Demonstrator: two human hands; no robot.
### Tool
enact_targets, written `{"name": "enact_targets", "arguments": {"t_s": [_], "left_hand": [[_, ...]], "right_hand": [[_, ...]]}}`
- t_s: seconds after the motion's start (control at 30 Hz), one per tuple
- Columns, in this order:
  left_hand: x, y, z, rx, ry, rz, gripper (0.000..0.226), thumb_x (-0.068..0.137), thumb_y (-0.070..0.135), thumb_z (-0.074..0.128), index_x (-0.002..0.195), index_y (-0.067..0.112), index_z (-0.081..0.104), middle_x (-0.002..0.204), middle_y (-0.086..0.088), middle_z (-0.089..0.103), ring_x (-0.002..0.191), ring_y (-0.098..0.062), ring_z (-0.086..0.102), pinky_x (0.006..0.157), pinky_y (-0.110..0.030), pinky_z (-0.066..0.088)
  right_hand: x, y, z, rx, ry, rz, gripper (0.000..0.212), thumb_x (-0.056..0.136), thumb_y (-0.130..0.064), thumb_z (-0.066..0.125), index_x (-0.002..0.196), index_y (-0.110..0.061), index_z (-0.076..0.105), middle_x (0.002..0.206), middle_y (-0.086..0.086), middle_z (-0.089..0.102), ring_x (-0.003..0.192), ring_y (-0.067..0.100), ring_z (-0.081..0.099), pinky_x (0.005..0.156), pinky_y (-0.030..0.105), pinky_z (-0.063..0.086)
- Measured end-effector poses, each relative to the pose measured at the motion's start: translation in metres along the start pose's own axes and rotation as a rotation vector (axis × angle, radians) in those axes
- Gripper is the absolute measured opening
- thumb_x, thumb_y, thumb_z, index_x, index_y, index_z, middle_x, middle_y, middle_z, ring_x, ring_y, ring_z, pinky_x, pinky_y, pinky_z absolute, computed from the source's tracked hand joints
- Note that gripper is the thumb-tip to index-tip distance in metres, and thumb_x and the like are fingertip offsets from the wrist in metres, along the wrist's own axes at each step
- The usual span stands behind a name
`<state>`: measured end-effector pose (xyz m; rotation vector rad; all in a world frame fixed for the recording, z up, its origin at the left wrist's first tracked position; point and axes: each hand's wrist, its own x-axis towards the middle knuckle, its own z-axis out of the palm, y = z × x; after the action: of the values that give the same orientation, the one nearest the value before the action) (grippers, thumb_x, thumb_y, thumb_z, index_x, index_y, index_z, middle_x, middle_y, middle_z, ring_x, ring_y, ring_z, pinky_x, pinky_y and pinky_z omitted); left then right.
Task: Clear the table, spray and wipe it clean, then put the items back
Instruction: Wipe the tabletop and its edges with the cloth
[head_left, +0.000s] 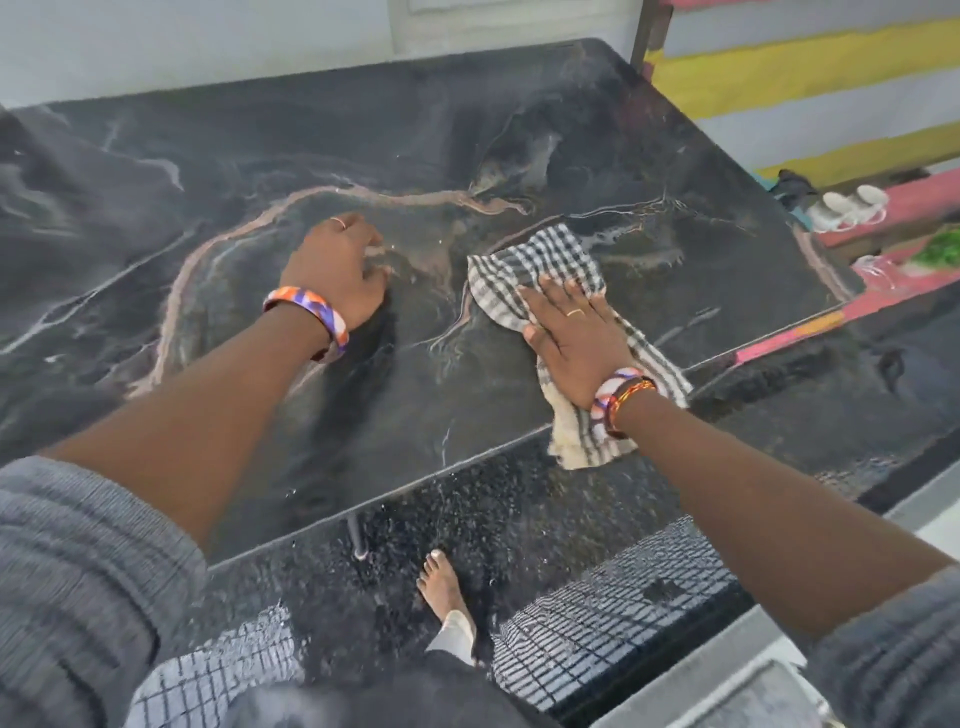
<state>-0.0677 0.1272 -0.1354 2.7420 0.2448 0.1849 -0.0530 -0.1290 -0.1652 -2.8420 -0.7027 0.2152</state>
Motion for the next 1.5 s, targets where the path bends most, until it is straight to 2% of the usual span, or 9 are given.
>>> {"name": "enact_targets", "arguments": {"t_s": [0.3, 0.67, 0.9, 1.0, 1.17, 1.27, 1.33, 1.37, 1.5], "left_hand": [[-0.062, -0.029, -0.027, 0.039, 0.062, -0.081, 0.038, 0.086, 0.016, 0.056, 0.122, 0.007, 0.056, 0.138, -0.017, 0.048, 0.127, -0.037, 0.045, 0.106, -0.041, 0.038], [-0.016, -0.051, -0.035, 0.070, 0.043, -0.123, 0.038, 0.086, 0.022, 0.056, 0.122, 0.010, 0.056, 0.139, -0.012, 0.047, 0.123, -0.035, 0.049, 0.106, -0.043, 0.040], [0.027, -0.117, -0.047, 0.014, 0.078, -0.213, 0.041, 0.082, 0.015, 0.057, 0.122, 0.006, 0.057, 0.138, -0.018, 0.049, 0.129, -0.035, 0.044, 0.108, -0.041, 0.038], [0.029, -0.154, -0.062, 0.006, 0.117, -0.312, 0.040, 0.083, 0.017, 0.058, 0.121, 0.003, 0.058, 0.135, -0.020, 0.052, 0.127, -0.036, 0.046, 0.109, -0.039, 0.034], [0.027, -0.199, -0.087, 0.065, 0.180, -0.462, 0.033, 0.085, 0.009, 0.057, 0.117, 0.000, 0.061, 0.127, -0.027, 0.055, 0.121, -0.042, 0.049, 0.106, -0.043, 0.036], [0.036, -0.199, -0.092, 0.075, 0.189, -0.454, 0.031, 0.085, 0.006, 0.056, 0.114, -0.003, 0.062, 0.124, -0.028, 0.057, 0.118, -0.043, 0.050, 0.104, -0.044, 0.037], [0.051, -0.188, -0.090, 0.073, 0.184, -0.422, 0.033, 0.085, 0.007, 0.055, 0.116, -0.003, 0.060, 0.127, -0.027, 0.056, 0.121, -0.041, 0.049, 0.105, -0.043, 0.037], [0.060, -0.180, -0.086, 0.066, 0.176, -0.404, 0.033, 0.086, 0.008, 0.055, 0.117, -0.001, 0.060, 0.129, -0.025, 0.055, 0.122, -0.040, 0.048, 0.106, -0.042, 0.036], [0.096, -0.148, -0.066, 0.025, 0.141, -0.300, 0.035, 0.085, 0.011, 0.054, 0.118, 0.004, 0.060, 0.132, -0.020, 0.054, 0.124, -0.035, 0.049, 0.106, -0.040, 0.038]], "right_hand": [[-0.013, -0.101, 0.030, 0.079, 0.063, 0.264, 0.054, 0.099, -0.035, 0.023, 0.149, -0.020, 0.008, 0.159, 0.011, 0.003, 0.146, 0.032, -0.002, 0.118, 0.045, -0.004], [0.072, -0.123, 0.022, 0.264, 0.153, 0.635, 0.056, 0.098, -0.028, 0.027, 0.149, -0.012, 0.007, 0.157, 0.018, -0.004, 0.144, 0.037, -0.011, 0.116, 0.049, -0.011], [0.175, -0.146, 0.019, 0.183, 0.119, 0.280, 0.062, 0.092, -0.015, 0.041, 0.148, -0.013, 0.014, 0.158, 0.012, 0.013, 0.146, 0.029, 0.008, 0.119, 0.043, 0.002], [0.198, -0.186, 0.024, 0.256, 0.158, 0.105, 0.058, 0.086, -0.004, 0.043, 0.142, -0.018, 0.034, 0.145, 0.014, 0.042, 0.135, 0.031, 0.036, 0.114, 0.041, 0.026], [0.187, -0.250, 0.032, 0.703, 0.185, -0.108, 0.041, 0.089, -0.001, 0.044, 0.121, -0.022, 0.059, 0.105, 0.010, 0.068, 0.096, 0.029, 0.061, 0.081, 0.033, 0.048], [0.195, -0.248, 0.016, 1.221, 0.180, 0.044, 0.030, 0.093, -0.001, 0.046, 0.119, -0.007, 0.060, 0.111, 0.015, 0.066, 0.099, 0.022, 0.060, 0.080, 0.015, 0.049], [0.206, -0.225, -0.005, 1.401, 0.275, 0.230, 0.029, 0.094, -0.005, 0.047, 0.122, -0.002, 0.057, 0.111, 0.013, 0.064, 0.096, 0.015, 0.054, 0.063, -0.002, 0.043], [0.213, -0.209, -0.017, 1.439, 0.370, 0.309, 0.030, 0.094, -0.005, 0.049, 0.123, -0.002, 0.057, 0.107, 0.011, 0.063, 0.094, 0.013, 0.053, 0.059, -0.001, 0.041], [0.224, -0.134, -0.064, 1.306, 0.880, 0.479, 0.032, 0.094, -0.003, 0.046, 0.125, 0.002, 0.053, 0.114, 0.006, 0.059, 0.098, 0.012, 0.052, 0.061, -0.006, 0.036]]}}
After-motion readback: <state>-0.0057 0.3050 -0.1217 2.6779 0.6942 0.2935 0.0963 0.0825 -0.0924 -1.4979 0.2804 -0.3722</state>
